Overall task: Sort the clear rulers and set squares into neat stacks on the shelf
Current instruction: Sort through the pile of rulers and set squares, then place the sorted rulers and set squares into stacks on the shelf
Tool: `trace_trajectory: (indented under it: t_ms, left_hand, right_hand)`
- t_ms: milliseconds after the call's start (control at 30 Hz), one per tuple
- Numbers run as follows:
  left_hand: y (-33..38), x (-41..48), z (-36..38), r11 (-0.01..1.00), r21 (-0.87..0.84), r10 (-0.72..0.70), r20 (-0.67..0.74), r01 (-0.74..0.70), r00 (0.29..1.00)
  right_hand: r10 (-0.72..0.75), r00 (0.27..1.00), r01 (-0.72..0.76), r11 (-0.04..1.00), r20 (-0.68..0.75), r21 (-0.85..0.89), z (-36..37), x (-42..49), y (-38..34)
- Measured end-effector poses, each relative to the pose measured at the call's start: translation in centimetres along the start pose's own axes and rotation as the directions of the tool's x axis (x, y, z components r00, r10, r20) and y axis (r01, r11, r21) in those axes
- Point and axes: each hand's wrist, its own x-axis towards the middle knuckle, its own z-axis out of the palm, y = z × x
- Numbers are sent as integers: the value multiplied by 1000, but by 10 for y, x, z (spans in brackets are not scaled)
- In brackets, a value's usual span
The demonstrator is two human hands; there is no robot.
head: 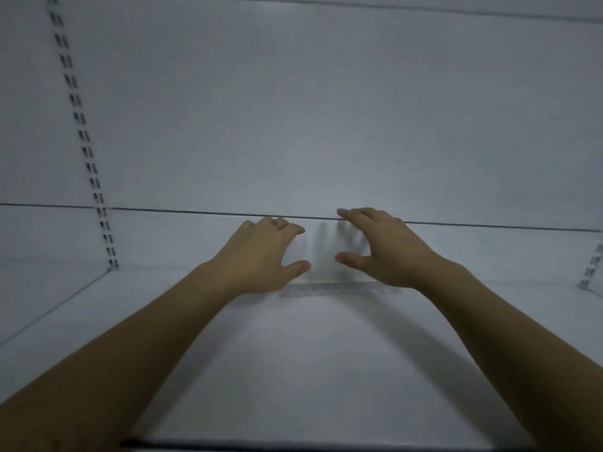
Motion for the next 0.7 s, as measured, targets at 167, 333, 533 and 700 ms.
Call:
trace_trajectory:
  t_ms: [167, 333, 533, 700]
  left_hand:
    - [-63, -61, -59, 984, 111, -136, -44, 140, 990]
    - [-129, -140, -102, 943, 176, -277, -59, 283, 959]
    - [-205, -240, -142, 860, 208, -470, -34, 466, 882]
    - [-259, -323, -166, 773, 233, -595, -55, 590, 801]
  right_hand:
    - [-89, 995, 91, 994, -47, 52, -12, 30, -84]
    - [-227, 974, 228, 970, -24, 87, 1, 61, -187]
    - [-386, 923, 379, 913, 17, 152, 22, 89, -317]
    - [-495, 869, 487, 859, 16, 160, 41, 106, -421]
